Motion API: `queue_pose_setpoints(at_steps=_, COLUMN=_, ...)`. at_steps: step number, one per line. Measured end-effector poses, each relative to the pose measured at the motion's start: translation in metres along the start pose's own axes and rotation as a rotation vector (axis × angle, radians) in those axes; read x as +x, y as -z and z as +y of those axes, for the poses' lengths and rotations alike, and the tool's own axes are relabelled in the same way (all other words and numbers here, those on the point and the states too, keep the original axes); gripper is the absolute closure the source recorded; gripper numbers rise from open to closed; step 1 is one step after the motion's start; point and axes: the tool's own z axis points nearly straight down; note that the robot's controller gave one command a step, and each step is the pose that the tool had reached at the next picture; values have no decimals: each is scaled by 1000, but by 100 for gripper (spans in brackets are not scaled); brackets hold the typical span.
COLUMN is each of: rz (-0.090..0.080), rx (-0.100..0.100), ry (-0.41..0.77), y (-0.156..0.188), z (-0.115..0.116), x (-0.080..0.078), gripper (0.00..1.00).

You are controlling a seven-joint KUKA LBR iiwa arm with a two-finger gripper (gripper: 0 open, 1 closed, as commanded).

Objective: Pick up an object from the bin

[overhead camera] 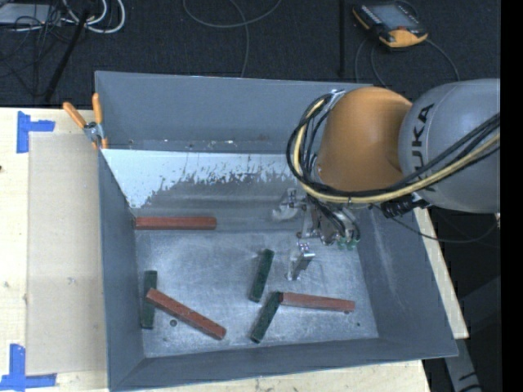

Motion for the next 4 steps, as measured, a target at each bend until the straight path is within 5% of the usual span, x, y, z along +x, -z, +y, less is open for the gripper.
queue_pose_setpoints(at_steps=1, rz=5, rx=0, ry=16, y=-14, z=1, x=6, gripper=0)
queue_pose_setpoints(at_steps=2, rz=1, rx=-2, ry=175, y=-75, z=-48, x=-4, gripper=0)
queue_pose_setpoints(at_steps=3, rz=-7, rx=-3, ry=336, y=-96, z=28, x=41, gripper=100)
queue_pose_setpoints(at_steps=4, rz=7, rx=-1, ry=336, y=-98, z=27, x=44, gripper=0)
